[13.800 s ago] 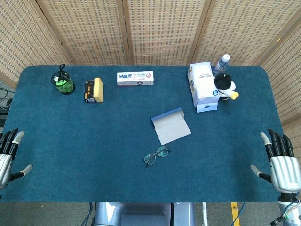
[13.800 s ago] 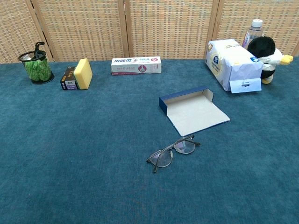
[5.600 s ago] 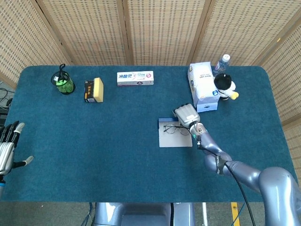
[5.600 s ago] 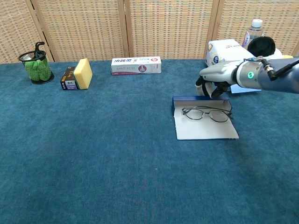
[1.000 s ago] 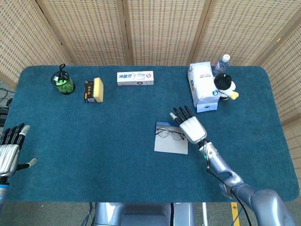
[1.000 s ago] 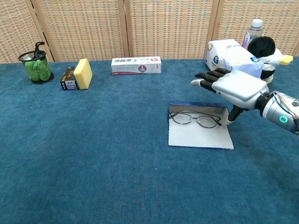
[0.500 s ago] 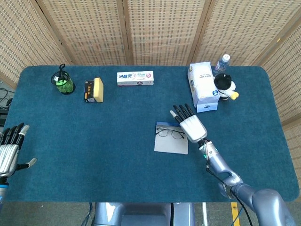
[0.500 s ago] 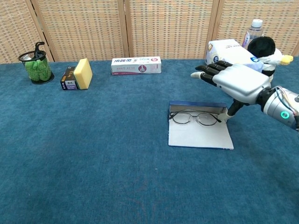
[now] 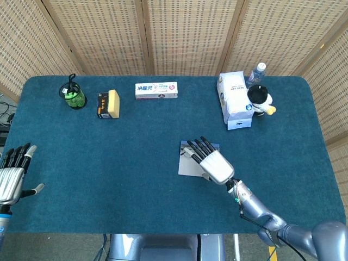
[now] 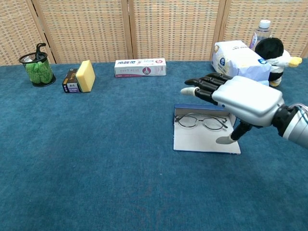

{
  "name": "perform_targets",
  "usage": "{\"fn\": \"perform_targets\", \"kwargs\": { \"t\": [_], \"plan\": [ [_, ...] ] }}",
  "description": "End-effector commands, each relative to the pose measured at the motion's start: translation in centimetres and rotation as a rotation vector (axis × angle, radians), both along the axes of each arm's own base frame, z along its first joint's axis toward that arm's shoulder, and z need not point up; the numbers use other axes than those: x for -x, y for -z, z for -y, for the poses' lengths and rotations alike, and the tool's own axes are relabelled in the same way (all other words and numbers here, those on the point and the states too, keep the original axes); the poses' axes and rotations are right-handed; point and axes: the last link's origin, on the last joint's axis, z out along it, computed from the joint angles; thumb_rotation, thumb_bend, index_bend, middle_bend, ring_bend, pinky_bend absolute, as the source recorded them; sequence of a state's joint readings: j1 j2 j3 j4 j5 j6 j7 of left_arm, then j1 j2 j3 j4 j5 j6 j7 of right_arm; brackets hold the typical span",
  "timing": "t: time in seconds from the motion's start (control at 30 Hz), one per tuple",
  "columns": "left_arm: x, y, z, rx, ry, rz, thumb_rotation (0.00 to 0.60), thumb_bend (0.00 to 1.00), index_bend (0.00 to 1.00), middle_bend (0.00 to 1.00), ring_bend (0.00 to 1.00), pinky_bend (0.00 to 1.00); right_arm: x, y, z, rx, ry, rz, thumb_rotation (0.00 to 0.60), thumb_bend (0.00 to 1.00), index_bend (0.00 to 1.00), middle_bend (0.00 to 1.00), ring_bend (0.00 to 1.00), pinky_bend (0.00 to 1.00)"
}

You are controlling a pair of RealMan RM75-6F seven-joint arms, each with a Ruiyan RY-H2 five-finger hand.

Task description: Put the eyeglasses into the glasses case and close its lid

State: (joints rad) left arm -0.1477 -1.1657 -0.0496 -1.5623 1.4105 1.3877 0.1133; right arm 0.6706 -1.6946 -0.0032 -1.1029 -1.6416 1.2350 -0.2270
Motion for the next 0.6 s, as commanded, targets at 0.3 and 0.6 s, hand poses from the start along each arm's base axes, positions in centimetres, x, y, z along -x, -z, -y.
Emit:
{"fn": "perform_targets", "kwargs": {
  "t": [0.3,0.6],
  "plan": [
    [0.0,-0.1,0.1,0.0,0.002,0.003,0.6,0.0,0.0,0.0,0.0,0.0,-1.5,3.7,-1.2,-0.02,-0.033,-0.072,0.6,0.22,0.24,0.0,0.0,0.04],
    [0.1,-0.3,0.1,-0.005,0.001,0.009,0.6,0.0,0.0,0.0,0.0,0.0,-1.0,4.2,-0.9,-0.015,-0.016,-0.098,0.6,0.31,0.24,0.0,0.0,0.04]
  ]
}}
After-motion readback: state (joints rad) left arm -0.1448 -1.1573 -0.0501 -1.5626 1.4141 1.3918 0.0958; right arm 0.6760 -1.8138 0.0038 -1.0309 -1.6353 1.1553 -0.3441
